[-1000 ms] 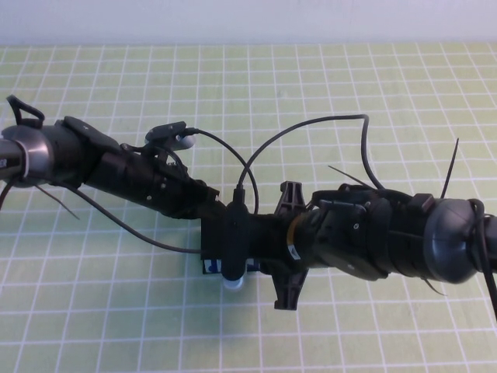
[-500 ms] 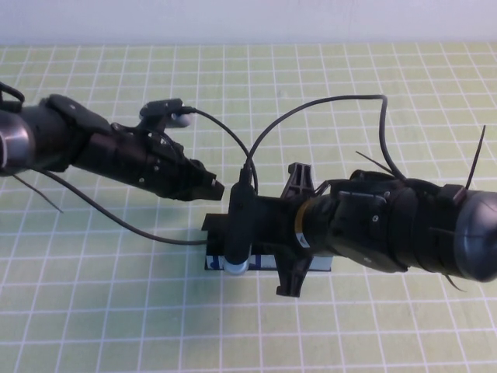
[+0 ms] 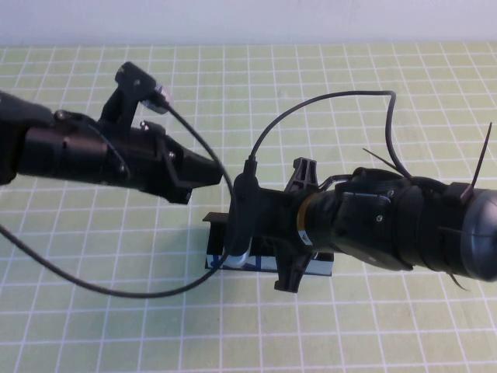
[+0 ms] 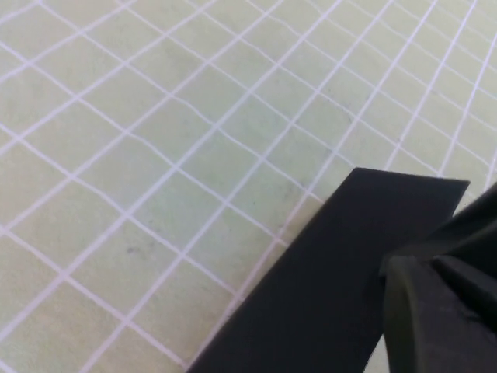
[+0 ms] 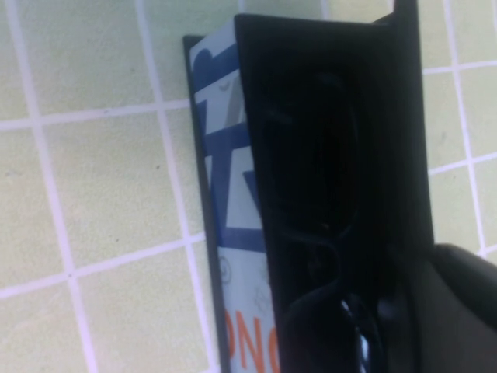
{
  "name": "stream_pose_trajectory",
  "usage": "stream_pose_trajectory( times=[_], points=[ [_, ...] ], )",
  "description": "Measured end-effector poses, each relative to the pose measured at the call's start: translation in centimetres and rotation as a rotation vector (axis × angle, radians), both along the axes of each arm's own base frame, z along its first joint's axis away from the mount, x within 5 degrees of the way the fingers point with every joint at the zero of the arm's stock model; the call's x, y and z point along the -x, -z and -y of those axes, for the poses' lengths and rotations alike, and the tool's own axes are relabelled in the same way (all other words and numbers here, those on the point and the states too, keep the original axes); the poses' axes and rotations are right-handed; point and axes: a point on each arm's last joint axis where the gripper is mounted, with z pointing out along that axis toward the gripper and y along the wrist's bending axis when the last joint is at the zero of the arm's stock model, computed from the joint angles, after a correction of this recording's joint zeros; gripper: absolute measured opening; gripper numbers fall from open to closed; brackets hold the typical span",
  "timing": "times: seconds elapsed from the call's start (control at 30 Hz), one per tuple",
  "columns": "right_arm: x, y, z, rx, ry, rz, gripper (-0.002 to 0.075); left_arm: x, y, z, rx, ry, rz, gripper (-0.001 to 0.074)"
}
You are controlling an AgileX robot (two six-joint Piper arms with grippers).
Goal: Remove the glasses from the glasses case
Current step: Pick up the glasses from the glasses case
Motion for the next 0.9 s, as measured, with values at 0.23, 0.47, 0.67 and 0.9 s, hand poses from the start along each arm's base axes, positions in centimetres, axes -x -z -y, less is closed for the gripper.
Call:
stream_pose_trajectory(
  times=[0.23,0.47,0.67,0.9],
  points=[
    [0.0,-0.2,0.1,-0.008,0.011,0.002,0.0000,1.9,5.1,-2.4,0.135,0.003,-0.024,-0.0004],
    [0.0,-0.2,0.1,-0.007,0.010,0.003,-0.0001,1.8,8.9,-2.4,0.153,0.048,-0.088,-0.0004],
    [0.0,-0.2,0.1,-0.008,0.011,0.002,-0.0001,1.0,11.6,-2.4,0.173,0.017,-0.126,-0.0004],
    [0.0,-0.2,0.0,-0.014,0.012,0.000,-0.0001,0.8,12.2,-2.3,0.178,0.015,-0.098,-0.0004]
  ],
)
